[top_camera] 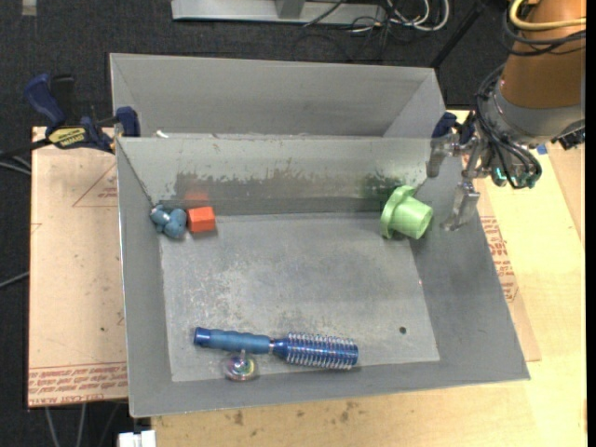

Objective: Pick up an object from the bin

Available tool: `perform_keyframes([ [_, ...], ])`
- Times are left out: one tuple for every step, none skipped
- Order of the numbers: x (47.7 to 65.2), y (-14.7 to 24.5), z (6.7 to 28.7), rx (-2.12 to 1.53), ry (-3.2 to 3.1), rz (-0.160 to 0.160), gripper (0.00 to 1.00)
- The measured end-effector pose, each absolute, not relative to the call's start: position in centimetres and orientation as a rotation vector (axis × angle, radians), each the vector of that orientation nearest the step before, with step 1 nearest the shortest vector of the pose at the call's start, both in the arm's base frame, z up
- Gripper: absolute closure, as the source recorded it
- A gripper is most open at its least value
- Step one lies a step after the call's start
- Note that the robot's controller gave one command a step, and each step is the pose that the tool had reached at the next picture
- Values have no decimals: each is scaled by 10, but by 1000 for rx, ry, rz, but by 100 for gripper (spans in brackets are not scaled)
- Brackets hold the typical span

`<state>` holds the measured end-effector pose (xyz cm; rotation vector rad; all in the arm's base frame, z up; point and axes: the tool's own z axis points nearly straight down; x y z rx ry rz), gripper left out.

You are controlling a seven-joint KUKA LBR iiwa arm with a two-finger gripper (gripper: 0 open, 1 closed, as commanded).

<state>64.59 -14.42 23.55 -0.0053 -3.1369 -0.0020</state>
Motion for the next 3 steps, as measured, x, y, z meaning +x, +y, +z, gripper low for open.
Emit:
perform_keyframes([
  [649, -62, 108, -172, -3131, -7, 0],
  [630, -127, 111, 42, -3142, 3, 0],
  [631, -124, 112, 51, -3144, 0, 100],
])
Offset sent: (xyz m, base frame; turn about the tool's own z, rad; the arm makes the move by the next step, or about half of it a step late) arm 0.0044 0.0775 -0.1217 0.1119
